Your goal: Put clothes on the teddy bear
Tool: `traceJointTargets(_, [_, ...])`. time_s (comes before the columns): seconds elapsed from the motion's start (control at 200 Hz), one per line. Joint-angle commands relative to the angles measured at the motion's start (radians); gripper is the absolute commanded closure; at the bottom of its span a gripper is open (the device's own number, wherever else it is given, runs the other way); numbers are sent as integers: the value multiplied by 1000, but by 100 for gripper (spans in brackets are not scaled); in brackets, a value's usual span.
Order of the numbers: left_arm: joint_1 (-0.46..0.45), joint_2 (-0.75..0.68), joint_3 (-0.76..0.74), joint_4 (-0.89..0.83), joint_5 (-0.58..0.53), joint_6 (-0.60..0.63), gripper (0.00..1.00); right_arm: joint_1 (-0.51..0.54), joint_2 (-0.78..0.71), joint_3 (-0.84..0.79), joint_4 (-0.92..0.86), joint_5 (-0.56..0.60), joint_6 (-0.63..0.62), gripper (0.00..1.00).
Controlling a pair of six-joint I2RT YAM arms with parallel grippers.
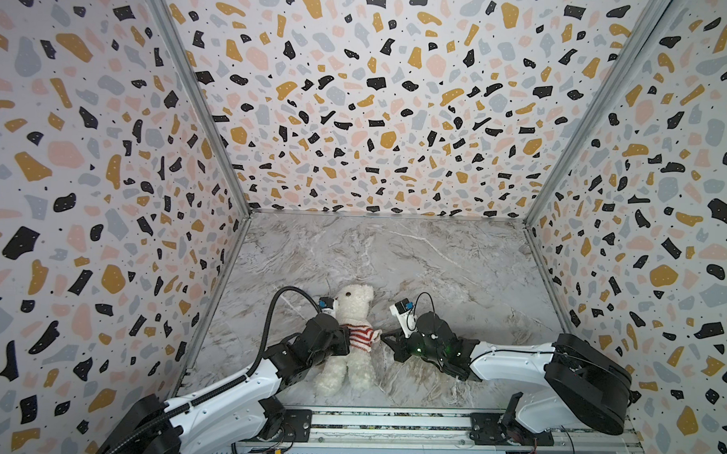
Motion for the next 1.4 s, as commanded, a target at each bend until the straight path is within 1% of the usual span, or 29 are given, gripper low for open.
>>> traceJointTargets(0.0, [10,13,-36,-75,1,9,100,3,17,53,22,-18,-16,99])
traceJointTargets(0.395, [12,32,-56,-41,17,16,100,10,94,112,20,-46,-40,99])
traceJointTargets(0.661, [16,39,-71,-16,29,20,100,21,118,157,26,-69,-51,88])
traceJointTargets(0.776, [16,39,-76,-15,34,28,100,25,133,170,48,-91,-46,83])
traceJointTargets(1.001, [16,40,-82,-17,37,42,100,33,142,176,87,-96,-31,74])
traceJointTargets(1.286, [16,43,-84,-10,68,77,100,36,189,207,133,-132,-13,71])
traceJointTargets(1.397, [16,43,-80,-10,77,94,100,39,200,216,136,-140,-13,66])
